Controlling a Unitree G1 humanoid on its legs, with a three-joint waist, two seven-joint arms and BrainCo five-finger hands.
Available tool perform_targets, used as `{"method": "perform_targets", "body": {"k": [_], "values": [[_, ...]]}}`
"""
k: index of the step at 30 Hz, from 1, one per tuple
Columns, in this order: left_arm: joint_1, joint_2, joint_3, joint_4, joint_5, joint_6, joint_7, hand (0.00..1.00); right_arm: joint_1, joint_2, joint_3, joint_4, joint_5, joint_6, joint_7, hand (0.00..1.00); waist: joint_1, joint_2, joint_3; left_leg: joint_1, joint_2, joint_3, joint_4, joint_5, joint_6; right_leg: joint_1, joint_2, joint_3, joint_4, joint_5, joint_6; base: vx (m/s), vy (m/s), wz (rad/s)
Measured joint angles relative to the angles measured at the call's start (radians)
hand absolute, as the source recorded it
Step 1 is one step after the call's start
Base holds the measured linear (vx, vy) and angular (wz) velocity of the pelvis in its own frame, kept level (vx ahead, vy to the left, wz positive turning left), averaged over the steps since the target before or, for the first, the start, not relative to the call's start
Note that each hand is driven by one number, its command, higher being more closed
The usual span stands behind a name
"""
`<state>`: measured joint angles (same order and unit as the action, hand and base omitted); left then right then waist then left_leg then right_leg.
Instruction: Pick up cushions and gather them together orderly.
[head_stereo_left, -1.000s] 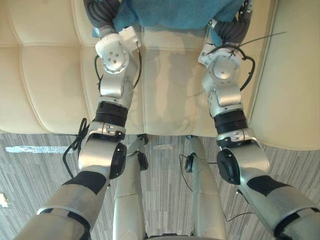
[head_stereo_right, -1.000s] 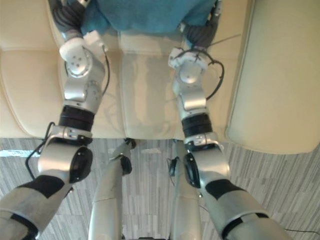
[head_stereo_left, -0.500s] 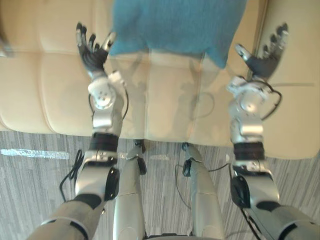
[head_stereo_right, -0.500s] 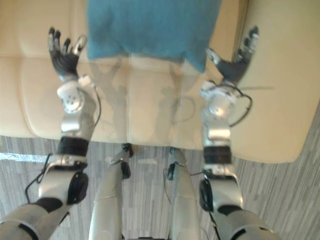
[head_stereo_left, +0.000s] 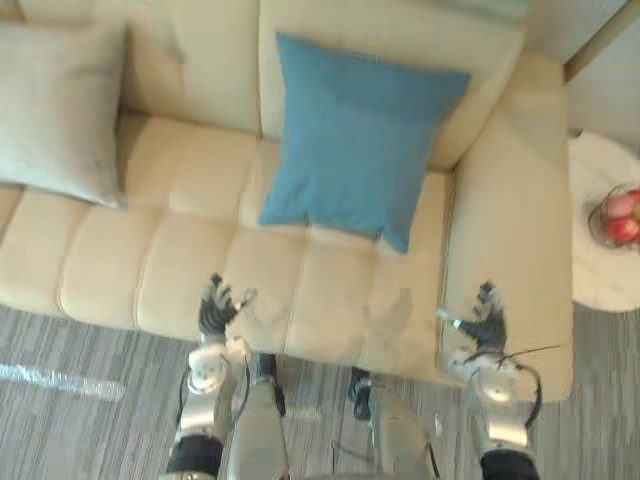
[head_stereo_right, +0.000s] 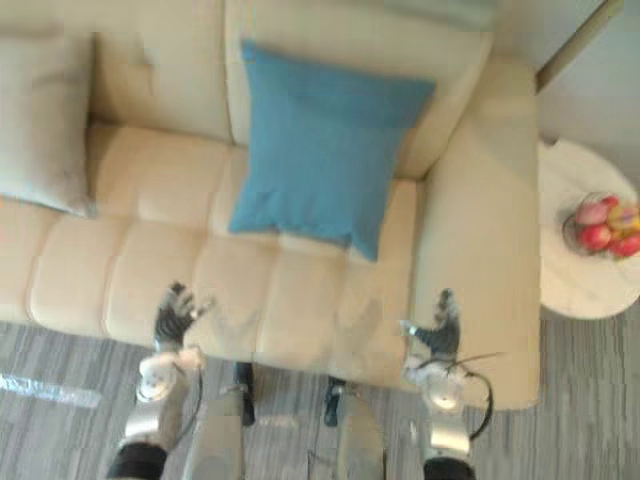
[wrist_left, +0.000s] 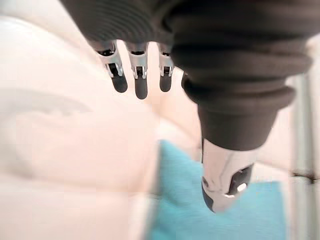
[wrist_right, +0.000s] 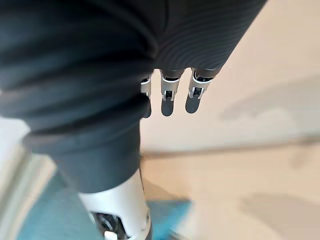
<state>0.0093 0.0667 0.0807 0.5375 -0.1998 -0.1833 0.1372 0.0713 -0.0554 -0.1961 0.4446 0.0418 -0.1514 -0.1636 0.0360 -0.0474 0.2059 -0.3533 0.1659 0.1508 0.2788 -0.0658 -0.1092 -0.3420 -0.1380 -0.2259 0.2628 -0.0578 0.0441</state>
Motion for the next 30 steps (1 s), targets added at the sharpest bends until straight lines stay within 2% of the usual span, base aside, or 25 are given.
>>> {"method": "perform_targets", "body": {"k": [5,7,11,15,20,23,24,25,26,27,28,30], "values": [[0.037,-0.049,0.035,0.261,0.1,0.04,-0.038,0.0,0.04,0.049,0.0,0.257,-0.003,0.027,0.041,0.0,-0.001,0.021,-0.087,0.118,-0.002,0.006,-0.042,-0.02,-0.007,0.114,-0.001,-0.012,-0.044,-0.016,0.01,0.08,0.014,0.03],[0.063,-0.061,0.064,0.353,0.183,0.051,-0.047,0.0,0.056,0.073,-0.017,0.36,-0.005,0.042,0.049,0.0,-0.002,0.025,-0.12,0.182,-0.002,0.014,-0.07,-0.021,-0.012,0.172,0.001,-0.013,-0.07,-0.017,0.013,0.08,0.008,-0.04],[0.077,-0.063,0.125,0.421,0.267,0.065,-0.05,0.0,0.06,0.082,-0.079,0.42,-0.003,0.048,0.051,0.0,0.0,0.029,-0.152,0.254,-0.002,0.031,-0.096,-0.025,-0.016,0.241,0.009,0.001,-0.11,-0.008,0.022,0.06,0.012,-0.1],[0.083,-0.052,0.139,0.46,0.319,0.065,-0.05,0.0,0.058,0.08,-0.121,0.495,-0.001,0.053,0.057,0.0,0.0,0.023,-0.174,0.31,-0.013,0.032,-0.125,-0.027,-0.019,0.297,0.014,0.012,-0.155,0.008,0.028,0.06,0.024,-0.08],[0.078,-0.041,0.135,0.475,0.326,0.066,-0.047,0.0,0.052,0.078,-0.133,0.532,-0.001,0.066,0.055,0.0,0.001,0.015,-0.168,0.316,-0.019,0.058,-0.129,-0.027,-0.018,0.297,0.015,0.038,-0.176,0.034,0.037,0.0,0.023,-0.15],[0.041,-0.031,0.115,0.475,0.332,0.072,-0.032,0.0,0.029,0.073,-0.102,0.531,-0.001,0.072,0.047,0.0,0.0,0.004,-0.155,0.222,-0.001,0.061,-0.028,-0.059,-0.006,0.218,0.017,0.043,-0.102,0.044,0.034,-0.08,0.018,-0.12],[0.02,-0.032,0.115,0.475,0.335,0.077,-0.029,0.0,0.019,0.074,-0.094,0.531,-0.001,0.074,0.043,0.0,0.003,0.002,-0.146,0.193,0.005,0.062,0.0,-0.066,0.004,0.188,0.02,0.044,-0.084,0.066,0.044,-0.16,0.035,-0.1],[0.014,-0.035,0.116,0.475,0.335,0.081,-0.027,0.0,0.014,0.074,-0.091,0.531,-0.001,0.074,0.042,0.0,0.005,0.003,-0.146,0.186,0.007,0.063,0.002,-0.064,0.007,0.187,0.023,0.045,-0.097,0.084,0.05,-0.17,0.035,-0.21],[0.011,-0.047,0.118,0.472,0.335,0.082,-0.026,0.0,-0.001,0.069,-0.08,0.528,-0.001,0.075,0.041,0.0,0.018,0.018,-0.138,0.171,0.033,0.084,-0.009,-0.054,0.025,0.193,0.03,0.042,-0.121,0.095,0.052,-0.18,0.026,-0.19],[0.003,-0.057,0.117,0.467,0.335,0.082,-0.025,0.0,-0.018,0.073,-0.069,0.519,-0.001,0.079,0.041,0.0,0.02,0.02,-0.132,0.162,0.034,0.09,-0.008,-0.041,0.029,0.15,0.006,0.009,0.099,-0.023,0.028,-0.19,0.016,-0.05],[0.007,-0.058,0.116,0.451,0.333,0.081,-0.025,0.0,-0.018,0.083,-0.064,0.518,-0.002,0.08,0.041,0.0,0.023,0.008,-0.137,0.16,0.024,0.088,0.0,-0.031,0.032,0.143,-0.022,-0.007,0.309,-0.112,0.062,-0.14,0.004,0.12],[0.023,-0.052,0.117,0.425,0.324,0.081,-0.025,0.0,-0.016,0.092,-0.059,0.518,-0.002,0.08,0.04,0.0,0.034,-0.01,-0.148,0.126,0.016,0.089,0.041,-0.029,0.037,0.179,-0.054,-0.009,0.437,-0.172,0.103,-0.12,-0.098,0.08]]}}
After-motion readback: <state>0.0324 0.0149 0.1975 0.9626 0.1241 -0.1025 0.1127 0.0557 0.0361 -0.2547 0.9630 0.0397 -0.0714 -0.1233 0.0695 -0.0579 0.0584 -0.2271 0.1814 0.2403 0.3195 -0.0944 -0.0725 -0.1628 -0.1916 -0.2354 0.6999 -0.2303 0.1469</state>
